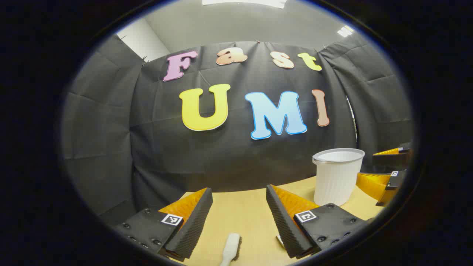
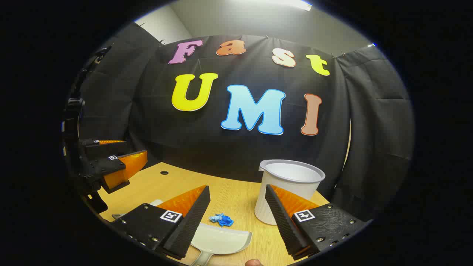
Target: Pick up the small broom and dustpan from the desktop, sweep the trash into the dustpan with the broom, and then empty the trash into the garbage bin.
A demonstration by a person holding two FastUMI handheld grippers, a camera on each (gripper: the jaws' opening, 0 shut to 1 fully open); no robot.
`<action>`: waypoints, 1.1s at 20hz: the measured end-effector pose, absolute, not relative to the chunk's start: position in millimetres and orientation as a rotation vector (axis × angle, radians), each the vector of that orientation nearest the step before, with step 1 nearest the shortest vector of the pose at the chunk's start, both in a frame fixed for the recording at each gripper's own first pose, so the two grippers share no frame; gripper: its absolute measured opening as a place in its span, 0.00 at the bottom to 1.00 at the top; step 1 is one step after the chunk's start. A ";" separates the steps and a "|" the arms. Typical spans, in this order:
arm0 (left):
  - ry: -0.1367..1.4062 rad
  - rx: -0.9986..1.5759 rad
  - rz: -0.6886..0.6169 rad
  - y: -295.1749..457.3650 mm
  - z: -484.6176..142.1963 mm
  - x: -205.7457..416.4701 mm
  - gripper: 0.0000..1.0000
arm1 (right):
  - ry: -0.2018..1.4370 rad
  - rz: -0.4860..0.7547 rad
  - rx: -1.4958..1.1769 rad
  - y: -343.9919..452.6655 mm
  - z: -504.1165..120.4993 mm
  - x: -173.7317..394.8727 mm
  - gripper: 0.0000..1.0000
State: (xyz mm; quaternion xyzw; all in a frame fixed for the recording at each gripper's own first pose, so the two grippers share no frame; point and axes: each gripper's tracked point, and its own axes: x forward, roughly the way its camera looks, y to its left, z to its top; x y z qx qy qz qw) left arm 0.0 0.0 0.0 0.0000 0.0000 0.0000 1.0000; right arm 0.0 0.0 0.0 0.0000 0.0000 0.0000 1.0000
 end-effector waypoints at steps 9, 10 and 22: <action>0.012 -0.008 -0.031 1.2 -6.5 11.0 0.90 | 0.001 -0.028 -0.019 -3.2 1.1 7.2 0.94; 0.013 -0.008 -0.035 2.5 -7.9 13.6 0.90 | 0.002 -0.033 -0.021 -2.7 1.1 8.0 0.94; 0.062 0.011 -0.084 13.5 -35.4 37.6 0.90 | 0.067 -0.048 -0.056 14.3 -11.3 21.8 0.94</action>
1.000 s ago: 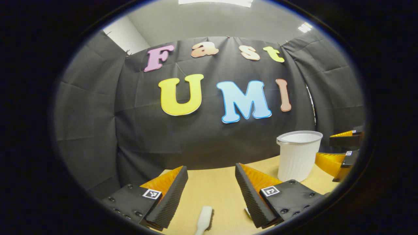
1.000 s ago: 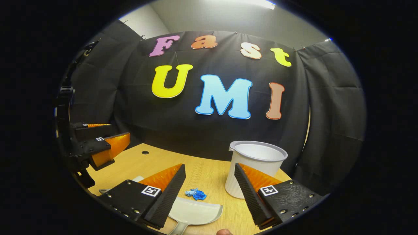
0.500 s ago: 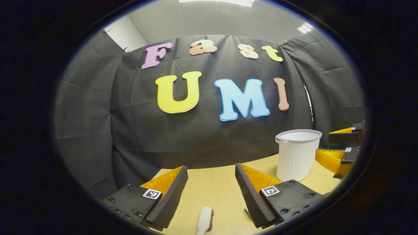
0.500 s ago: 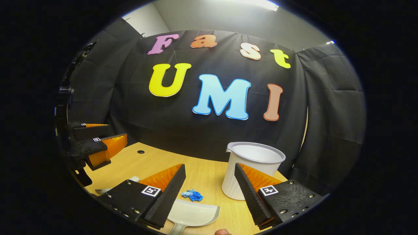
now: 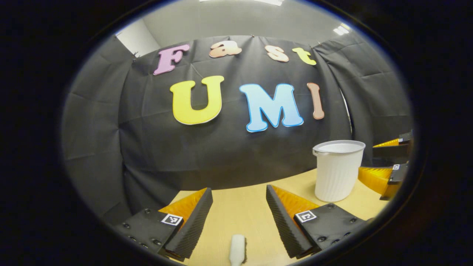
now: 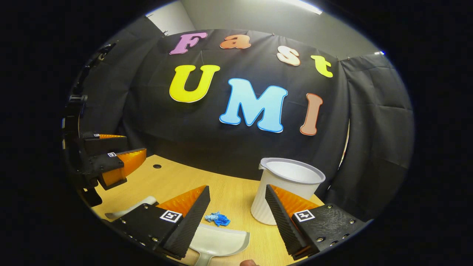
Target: Pick up the small broom and dustpan from the desktop, sweep the trash into the dustpan with the broom, and then empty the trash into the garbage bin.
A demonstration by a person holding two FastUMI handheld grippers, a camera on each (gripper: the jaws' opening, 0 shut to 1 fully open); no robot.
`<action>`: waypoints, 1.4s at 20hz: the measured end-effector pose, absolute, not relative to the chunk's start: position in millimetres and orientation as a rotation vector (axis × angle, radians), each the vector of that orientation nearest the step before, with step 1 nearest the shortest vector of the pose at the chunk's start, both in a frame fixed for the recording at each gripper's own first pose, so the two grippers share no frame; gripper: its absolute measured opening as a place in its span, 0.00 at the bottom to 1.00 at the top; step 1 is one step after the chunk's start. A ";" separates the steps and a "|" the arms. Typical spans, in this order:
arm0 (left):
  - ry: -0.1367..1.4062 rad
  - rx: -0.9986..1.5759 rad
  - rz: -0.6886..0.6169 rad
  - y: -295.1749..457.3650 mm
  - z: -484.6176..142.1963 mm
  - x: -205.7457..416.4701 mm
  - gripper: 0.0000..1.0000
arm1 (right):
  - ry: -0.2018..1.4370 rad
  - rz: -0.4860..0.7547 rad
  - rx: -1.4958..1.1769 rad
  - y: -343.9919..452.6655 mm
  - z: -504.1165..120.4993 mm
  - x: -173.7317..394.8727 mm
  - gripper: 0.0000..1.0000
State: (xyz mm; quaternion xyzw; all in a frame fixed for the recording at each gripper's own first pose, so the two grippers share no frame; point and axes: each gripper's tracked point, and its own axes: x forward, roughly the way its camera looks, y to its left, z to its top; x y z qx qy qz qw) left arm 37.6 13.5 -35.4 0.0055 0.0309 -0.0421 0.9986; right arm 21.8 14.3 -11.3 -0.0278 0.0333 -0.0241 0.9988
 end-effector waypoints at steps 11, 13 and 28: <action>0.284 -0.021 -0.088 19.8 -121.2 25.5 0.99 | 0.356 -0.056 -0.003 16.3 -84.4 7.8 0.95; 0.327 -0.028 -0.087 18.7 -136.8 18.5 0.95 | 0.402 -0.042 0.012 19.9 -96.0 6.9 0.95; 0.729 -0.052 -0.068 30.8 -263.0 -17.3 1.00 | 0.815 0.044 0.101 51.4 -190.5 -35.8 0.95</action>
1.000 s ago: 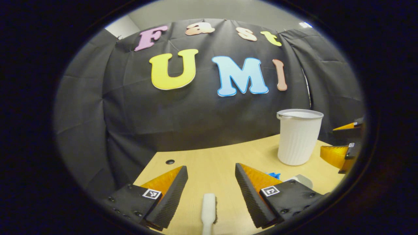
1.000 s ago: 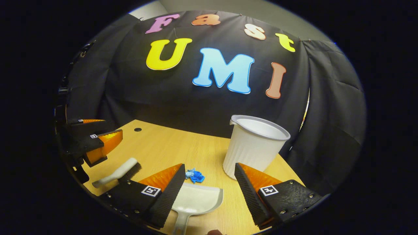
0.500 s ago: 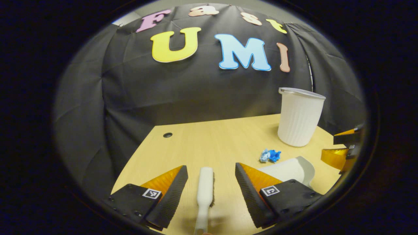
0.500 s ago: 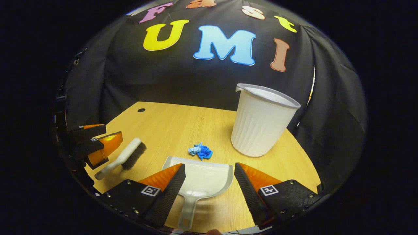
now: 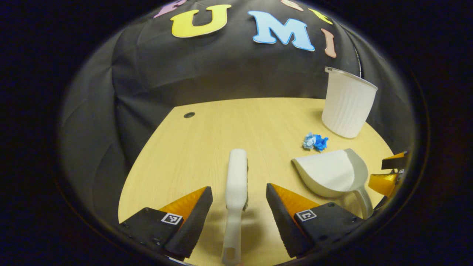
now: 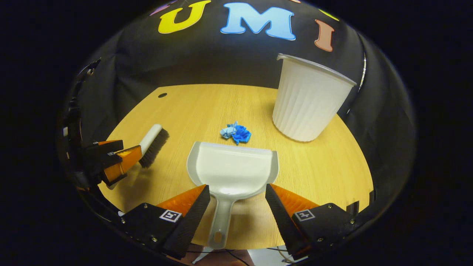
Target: Pick up the small broom and dustpan from the desktop, sweep the trash into the dustpan with the broom, and then empty the trash into the garbage bin.
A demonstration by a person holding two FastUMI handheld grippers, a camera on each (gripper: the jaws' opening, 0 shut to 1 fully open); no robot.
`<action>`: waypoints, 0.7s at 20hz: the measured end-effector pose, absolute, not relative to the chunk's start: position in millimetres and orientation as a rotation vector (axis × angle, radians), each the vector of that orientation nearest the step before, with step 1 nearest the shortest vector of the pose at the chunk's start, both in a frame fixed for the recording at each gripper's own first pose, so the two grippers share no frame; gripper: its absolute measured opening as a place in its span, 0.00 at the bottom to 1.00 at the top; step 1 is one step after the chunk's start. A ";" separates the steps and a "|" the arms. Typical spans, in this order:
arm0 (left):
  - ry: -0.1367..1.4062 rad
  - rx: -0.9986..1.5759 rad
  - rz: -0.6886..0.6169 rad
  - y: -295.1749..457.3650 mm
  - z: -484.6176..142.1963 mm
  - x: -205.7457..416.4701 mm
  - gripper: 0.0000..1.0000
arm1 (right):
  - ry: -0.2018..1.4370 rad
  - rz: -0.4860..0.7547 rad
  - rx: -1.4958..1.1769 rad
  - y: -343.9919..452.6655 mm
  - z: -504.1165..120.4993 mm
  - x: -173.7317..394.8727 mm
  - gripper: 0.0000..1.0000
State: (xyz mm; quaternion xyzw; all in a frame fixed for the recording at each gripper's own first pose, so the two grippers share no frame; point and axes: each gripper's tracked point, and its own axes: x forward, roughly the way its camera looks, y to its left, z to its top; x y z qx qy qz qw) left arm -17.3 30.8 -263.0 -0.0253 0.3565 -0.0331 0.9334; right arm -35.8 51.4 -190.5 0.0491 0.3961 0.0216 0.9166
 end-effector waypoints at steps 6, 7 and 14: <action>0.860 -0.056 -0.095 29.1 -292.9 -23.8 1.00 | 0.977 0.063 0.099 60.1 -224.0 -48.4 0.95; 0.877 -0.048 -0.097 30.2 -298.1 -23.3 0.95 | 1.000 0.070 0.102 62.6 -230.5 -50.0 0.95; 0.966 -0.035 -0.122 28.9 -317.9 -19.5 0.96 | 1.099 0.098 0.166 79.0 -256.7 -43.0 0.95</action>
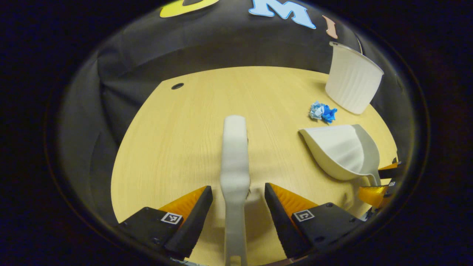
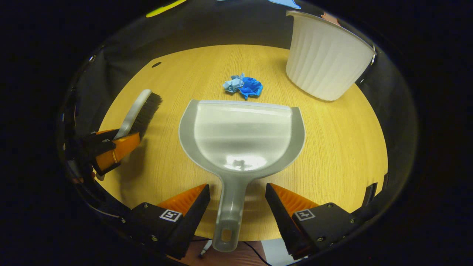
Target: Pick up the small broom and dustpan from the desktop, sweep the trash into the dustpan with the broom, and then empty the trash into the garbage bin.
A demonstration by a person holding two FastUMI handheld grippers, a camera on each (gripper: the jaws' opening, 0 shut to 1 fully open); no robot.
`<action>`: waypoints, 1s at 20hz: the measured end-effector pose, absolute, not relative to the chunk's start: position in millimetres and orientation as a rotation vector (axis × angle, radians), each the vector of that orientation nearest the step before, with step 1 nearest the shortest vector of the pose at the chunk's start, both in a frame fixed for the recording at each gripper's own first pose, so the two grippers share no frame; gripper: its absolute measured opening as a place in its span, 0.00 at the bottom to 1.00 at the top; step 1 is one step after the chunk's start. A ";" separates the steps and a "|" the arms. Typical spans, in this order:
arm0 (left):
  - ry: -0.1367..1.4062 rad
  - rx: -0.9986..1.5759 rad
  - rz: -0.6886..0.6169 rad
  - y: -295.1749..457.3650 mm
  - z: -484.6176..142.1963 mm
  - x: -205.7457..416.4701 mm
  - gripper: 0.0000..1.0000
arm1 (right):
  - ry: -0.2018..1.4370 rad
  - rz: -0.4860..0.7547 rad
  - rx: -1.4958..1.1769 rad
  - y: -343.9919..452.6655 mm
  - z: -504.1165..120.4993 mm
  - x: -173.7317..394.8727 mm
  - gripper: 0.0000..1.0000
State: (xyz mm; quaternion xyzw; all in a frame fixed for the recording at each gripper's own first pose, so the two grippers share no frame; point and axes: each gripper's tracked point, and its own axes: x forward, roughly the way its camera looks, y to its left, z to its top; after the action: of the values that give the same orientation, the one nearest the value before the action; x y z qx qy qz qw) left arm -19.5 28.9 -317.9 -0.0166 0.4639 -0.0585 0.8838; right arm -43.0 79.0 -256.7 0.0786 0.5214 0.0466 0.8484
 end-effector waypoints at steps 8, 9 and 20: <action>0.997 -0.015 -0.136 26.1 -325.0 -14.2 0.58 | 1.101 0.113 0.141 77.4 -262.9 -31.9 0.61; 1.001 -0.009 -0.131 27.9 -326.3 -14.0 0.55 | 1.103 0.104 0.138 77.0 -266.2 -31.3 0.61; 1.012 0.015 -0.126 26.0 -327.3 -8.6 0.38 | 1.071 0.178 0.079 59.2 -265.8 -29.1 0.34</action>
State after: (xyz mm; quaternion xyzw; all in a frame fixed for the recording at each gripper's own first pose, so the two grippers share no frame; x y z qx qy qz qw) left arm -8.6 26.0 -327.3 0.0074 0.4846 -0.0603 0.8726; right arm -29.1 59.2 -265.8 0.0375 0.5097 0.0845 0.8554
